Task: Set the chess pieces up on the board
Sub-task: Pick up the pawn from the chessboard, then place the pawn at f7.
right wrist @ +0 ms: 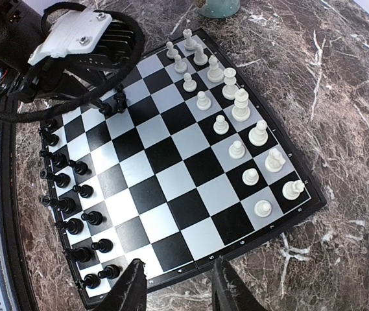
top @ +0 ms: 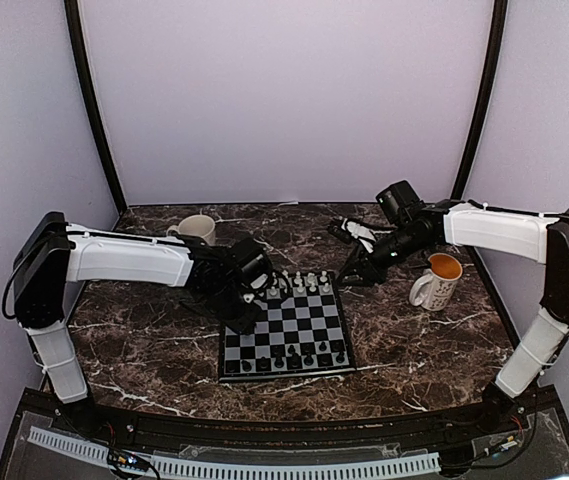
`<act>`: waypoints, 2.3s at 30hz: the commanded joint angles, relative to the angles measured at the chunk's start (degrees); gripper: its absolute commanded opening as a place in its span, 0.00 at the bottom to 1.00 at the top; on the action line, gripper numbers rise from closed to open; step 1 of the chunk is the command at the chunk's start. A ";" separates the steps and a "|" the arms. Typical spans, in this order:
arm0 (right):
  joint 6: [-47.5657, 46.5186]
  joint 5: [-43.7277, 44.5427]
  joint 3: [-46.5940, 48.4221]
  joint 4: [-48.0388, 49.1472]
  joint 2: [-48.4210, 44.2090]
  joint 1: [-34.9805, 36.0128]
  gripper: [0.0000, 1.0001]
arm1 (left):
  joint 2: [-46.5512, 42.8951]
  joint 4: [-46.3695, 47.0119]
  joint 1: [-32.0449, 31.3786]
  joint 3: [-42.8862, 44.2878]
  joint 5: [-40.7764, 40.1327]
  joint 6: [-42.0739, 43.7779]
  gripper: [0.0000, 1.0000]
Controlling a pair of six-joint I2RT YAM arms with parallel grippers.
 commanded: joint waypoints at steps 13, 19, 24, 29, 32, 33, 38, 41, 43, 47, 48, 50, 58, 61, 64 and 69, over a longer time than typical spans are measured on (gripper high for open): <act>-0.85 -1.07 -0.52 0.29 -0.83 -0.32 0.35 | -1.64 -1.21 -0.32 0.00 5.67 1.99 0.04; -0.95 -1.30 -0.36 0.14 -0.76 -0.33 0.35 | -7.07 2.15 -1.66 -3.56 14.86 6.05 0.03; -0.97 -1.39 -0.35 0.11 -0.81 -0.33 0.35 | -4.94 1.33 -3.26 -2.68 14.66 6.18 0.02; -0.97 -1.49 -0.42 0.03 -0.88 -0.34 0.35 | -2.23 1.51 -4.51 -1.00 14.41 6.55 0.02; -0.97 -1.54 -0.44 0.03 -0.81 -0.33 0.35 | -0.79 0.92 -4.98 0.00 13.86 6.86 0.02; -1.01 -1.50 -0.44 0.03 -0.85 -0.33 0.35 | -0.48 0.86 -5.03 0.15 13.69 6.92 0.03; -1.06 -1.49 -0.44 -0.02 -0.69 -0.33 0.35 | 0.40 0.90 -5.21 0.74 13.14 6.97 0.03; -1.07 -1.60 -0.44 0.03 -0.63 -0.33 0.35 | 0.71 0.79 -5.21 0.87 12.22 6.79 0.03; -1.10 -1.60 -0.44 0.03 -0.69 -0.33 0.35 | 0.80 0.70 -5.21 0.92 11.45 6.57 0.03; -1.14 -1.63 -0.44 0.03 -0.63 -0.37 0.35 | 1.01 -0.37 -5.21 1.14 9.06 6.13 0.03; -1.06 -1.67 -0.44 0.03 -0.66 -0.40 0.35 | 1.00 -0.47 -5.21 1.13 9.03 6.17 0.04; -1.14 -1.69 -0.44 0.00 -0.68 -0.37 0.35 | 1.02 -0.49 -5.21 1.05 9.62 6.23 0.05; -1.14 -1.66 -0.44 -0.14 -0.72 -0.33 0.35 | 1.28 -0.33 -5.72 1.15 12.03 6.51 0.07; -1.12 -1.74 -0.44 -0.20 -0.72 -0.33 0.35 | 1.22 -0.71 -5.90 1.18 12.91 6.69 0.06; -1.16 -1.75 -0.44 -0.15 -0.71 -0.33 0.35 | 1.12 -1.15 -6.00 1.14 12.75 6.50 0.06; -1.14 -1.87 -0.35 -0.15 -0.48 -0.37 0.35 | 0.85 -1.44 -6.09 0.93 11.11 6.01 0.07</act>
